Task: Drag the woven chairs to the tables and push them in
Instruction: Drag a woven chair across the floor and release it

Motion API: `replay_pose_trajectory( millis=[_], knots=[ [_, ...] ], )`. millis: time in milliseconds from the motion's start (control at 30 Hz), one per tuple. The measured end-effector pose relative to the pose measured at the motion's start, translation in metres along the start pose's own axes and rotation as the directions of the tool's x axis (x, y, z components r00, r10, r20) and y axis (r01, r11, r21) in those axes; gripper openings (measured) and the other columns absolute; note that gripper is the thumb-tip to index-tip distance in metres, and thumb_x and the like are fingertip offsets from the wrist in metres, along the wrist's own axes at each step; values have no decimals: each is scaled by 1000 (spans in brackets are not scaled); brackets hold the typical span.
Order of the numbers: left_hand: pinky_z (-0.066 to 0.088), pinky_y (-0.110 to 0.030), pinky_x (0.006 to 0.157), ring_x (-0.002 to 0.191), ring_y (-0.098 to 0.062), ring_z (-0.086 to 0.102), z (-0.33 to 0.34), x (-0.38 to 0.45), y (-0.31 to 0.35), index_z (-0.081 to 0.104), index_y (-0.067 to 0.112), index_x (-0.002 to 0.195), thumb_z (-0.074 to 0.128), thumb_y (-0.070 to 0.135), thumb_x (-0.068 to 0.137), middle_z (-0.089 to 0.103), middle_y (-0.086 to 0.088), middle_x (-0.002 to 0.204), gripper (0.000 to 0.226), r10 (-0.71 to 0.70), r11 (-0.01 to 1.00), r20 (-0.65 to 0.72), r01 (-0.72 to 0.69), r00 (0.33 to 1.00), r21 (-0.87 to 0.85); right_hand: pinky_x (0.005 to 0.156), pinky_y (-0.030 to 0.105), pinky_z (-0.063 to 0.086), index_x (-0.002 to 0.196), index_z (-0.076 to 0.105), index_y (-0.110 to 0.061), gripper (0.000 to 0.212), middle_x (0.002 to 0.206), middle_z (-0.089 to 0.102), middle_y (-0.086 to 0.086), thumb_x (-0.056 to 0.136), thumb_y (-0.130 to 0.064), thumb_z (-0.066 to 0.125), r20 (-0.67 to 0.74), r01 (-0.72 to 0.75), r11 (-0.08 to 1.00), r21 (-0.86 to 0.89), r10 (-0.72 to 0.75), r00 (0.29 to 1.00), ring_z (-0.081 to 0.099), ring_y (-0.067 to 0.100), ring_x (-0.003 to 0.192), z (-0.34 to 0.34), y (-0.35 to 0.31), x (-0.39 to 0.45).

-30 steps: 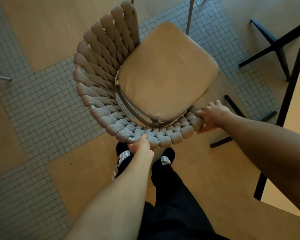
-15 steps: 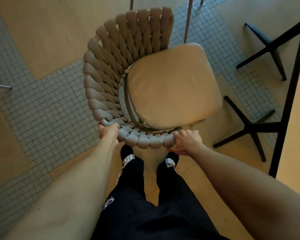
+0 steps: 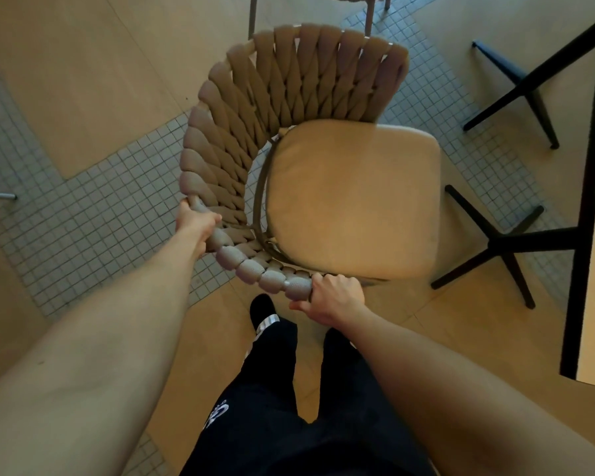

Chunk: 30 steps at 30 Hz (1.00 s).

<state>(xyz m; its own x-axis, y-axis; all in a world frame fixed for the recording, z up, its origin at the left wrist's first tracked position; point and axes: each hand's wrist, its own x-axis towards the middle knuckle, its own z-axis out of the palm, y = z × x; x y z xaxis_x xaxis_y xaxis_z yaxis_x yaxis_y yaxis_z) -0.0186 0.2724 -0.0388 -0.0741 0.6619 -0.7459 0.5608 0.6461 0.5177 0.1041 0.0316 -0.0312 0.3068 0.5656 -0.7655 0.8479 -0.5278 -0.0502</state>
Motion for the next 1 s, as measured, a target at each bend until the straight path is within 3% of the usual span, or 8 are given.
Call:
replay_pose_trajectory(
  millis=[100, 267, 433, 533, 600, 767, 1000],
  knots=[
    [57, -62, 84, 110, -32, 63, -8, 6, -8, 37, 31, 143, 71, 14, 90, 58, -8, 132, 65, 15, 1000, 88, -14, 996, -17, 80, 40, 46, 120, 54, -21, 75, 113, 67, 2, 83, -86, 47, 32, -27, 999, 20, 27, 999, 65, 27, 105, -5, -1, -1],
    [55, -54, 94, 116, -32, 60, -24, -8, -10, 35, 27, 147, 69, 26, 88, 56, -9, 138, 68, 119, 966, 128, -145, 985, 216, 83, 44, 47, 125, 48, -21, 80, 121, 65, 5, 81, -89, 45, 49, -34, 995, 94, 30, 998, 61, 30, 112, -21, 2, -5],
    [45, -42, 101, 129, -29, 53, -44, -28, -5, 40, 27, 147, 64, 30, 94, 56, -7, 142, 58, 304, 806, 179, -353, 936, 476, 96, 47, 44, 134, 47, -19, 84, 128, 61, 10, 82, -86, 47, -37, 6, 988, 157, 0, 999, 55, 34, 121, -43, -5, -6],
    [38, -42, 110, 140, -28, 43, -56, -33, -2, 30, 22, 155, 63, 31, 95, 46, -9, 152, 69, 343, 735, 213, -402, 915, 546, 102, 50, 42, 137, 46, -19, 85, 130, 60, 12, 84, -85, 45, -70, 31, 986, 165, -19, 997, 51, 35, 124, -54, -18, -7],
    [35, -45, 116, 145, -27, 37, -63, -32, 1, 22, 22, 160, 64, 35, 94, 39, -11, 158, 79, 344, 712, 221, -407, 913, 572, 105, 52, 41, 138, 46, -19, 85, 133, 58, 12, 84, -85, 45, -85, 57, 982, 179, -42, 995, 50, 36, 126, -59, -28, -5],
    [35, -45, 115, 145, -29, 36, -85, -31, 12, 18, 28, 160, 65, 37, 94, 36, -11, 158, 82, 399, 626, 301, -498, 866, 600, 104, 54, 41, 136, 48, -19, 88, 134, 57, 11, 80, -88, 44, -118, 75, 976, 205, -52, 992, 50, 36, 125, -74, -59, 0],
    [33, -45, 114, 146, -26, 33, -140, 6, 39, 19, 28, 160, 62, 42, 96, 30, -6, 161, 78, 409, 414, 446, -597, 797, 687, 106, 57, 41, 142, 43, -18, 92, 141, 53, 13, 81, -86, 48, -148, 31, 964, 264, 8, 989, 48, 38, 129, -97, -128, 20]
  ],
)
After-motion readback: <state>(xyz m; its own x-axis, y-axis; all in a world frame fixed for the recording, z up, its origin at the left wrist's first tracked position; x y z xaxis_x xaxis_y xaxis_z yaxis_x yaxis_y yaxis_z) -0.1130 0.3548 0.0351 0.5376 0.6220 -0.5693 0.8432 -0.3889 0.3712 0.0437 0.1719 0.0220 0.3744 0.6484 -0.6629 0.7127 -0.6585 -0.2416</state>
